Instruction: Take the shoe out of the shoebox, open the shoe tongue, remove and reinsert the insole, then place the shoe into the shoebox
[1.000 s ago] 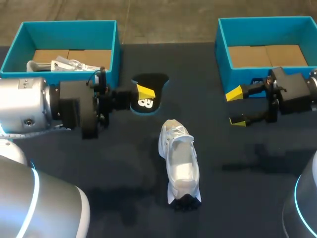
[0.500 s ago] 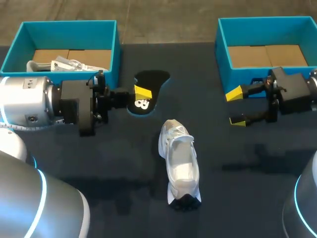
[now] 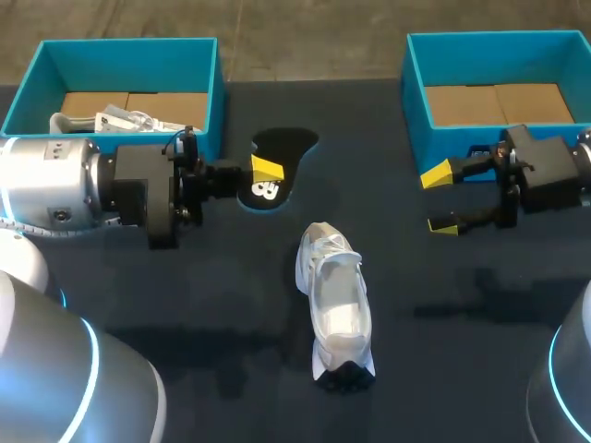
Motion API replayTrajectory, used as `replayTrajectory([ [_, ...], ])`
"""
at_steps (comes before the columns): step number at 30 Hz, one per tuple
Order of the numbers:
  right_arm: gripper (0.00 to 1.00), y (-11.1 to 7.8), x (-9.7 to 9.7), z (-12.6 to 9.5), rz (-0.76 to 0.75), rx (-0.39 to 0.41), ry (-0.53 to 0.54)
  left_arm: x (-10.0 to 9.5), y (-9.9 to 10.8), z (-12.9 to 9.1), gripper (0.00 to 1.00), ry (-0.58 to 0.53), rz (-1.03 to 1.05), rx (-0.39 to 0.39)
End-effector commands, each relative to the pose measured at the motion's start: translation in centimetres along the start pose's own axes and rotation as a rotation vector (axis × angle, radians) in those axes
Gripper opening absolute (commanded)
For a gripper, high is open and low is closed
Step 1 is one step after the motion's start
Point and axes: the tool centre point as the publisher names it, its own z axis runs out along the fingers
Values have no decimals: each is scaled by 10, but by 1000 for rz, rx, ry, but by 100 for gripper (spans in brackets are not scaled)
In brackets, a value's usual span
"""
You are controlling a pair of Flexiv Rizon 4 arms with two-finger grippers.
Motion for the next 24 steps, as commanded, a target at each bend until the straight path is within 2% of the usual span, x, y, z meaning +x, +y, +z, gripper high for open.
replayTrajectory([
  [1, 100, -1, 0, 1, 1, -1, -3, 0, 0, 2, 0, 1, 1, -1],
  [4, 100, -1, 0, 1, 1, -1, -3, 0, 0, 2, 0, 1, 1, -1],
  [6, 100, -1, 0, 1, 1, -1, -3, 5, 8, 6, 0, 36, 15, -35],
  [11, 100, -1, 0, 1, 1, -1, -3, 13, 21, 6, 0, 22, 50, -44],
  [16, 100, -1, 0, 1, 1, -1, -3, 25, 33, 6, 0, -20, 96, -5],
  [20, 100, -1, 0, 1, 1, -1, -3, 37, 49, 6, 0, -13, 139, -1],
  [24, 100, -1, 0, 1, 1, -1, -3, 40, 66, 3, 0, -28, 164, 10],
])
